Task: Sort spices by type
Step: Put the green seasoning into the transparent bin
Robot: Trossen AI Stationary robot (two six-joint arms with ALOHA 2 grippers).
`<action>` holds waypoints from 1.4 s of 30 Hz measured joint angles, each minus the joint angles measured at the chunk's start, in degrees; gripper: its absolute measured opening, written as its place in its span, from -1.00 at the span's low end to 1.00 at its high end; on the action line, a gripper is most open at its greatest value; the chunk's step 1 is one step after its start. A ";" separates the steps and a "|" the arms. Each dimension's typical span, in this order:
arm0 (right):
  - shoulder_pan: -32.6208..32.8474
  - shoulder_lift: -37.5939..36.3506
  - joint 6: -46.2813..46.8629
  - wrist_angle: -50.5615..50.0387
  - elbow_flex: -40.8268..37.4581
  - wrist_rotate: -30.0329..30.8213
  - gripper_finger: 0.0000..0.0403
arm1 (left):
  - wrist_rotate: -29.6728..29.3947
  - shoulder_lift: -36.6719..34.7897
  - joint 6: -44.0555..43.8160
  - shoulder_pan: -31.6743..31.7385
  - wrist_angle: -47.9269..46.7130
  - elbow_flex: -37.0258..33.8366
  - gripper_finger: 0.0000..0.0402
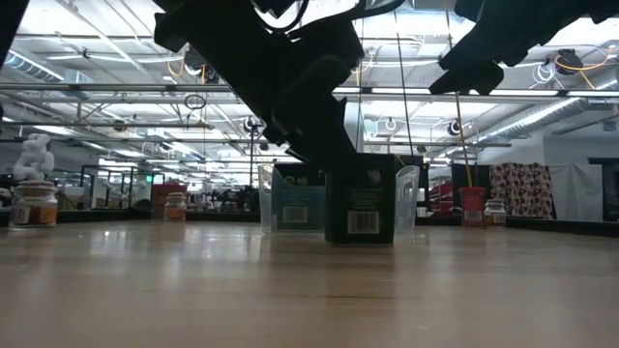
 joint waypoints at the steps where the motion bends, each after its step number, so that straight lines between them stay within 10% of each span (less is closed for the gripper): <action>1: 0.00 0.00 0.00 0.00 0.00 -0.01 0.31 | -0.02 -0.18 0.24 0.00 -0.01 0.00 -0.30; 18: 0.02 0.00 0.00 0.00 0.00 -0.02 0.31 | 0.31 -10.07 9.70 2.53 -3.90 0.02 -0.32; 42: 0.02 0.00 1.16 0.28 0.00 0.01 0.31 | 20.46 -10.85 22.32 16.56 0.31 0.07 -0.28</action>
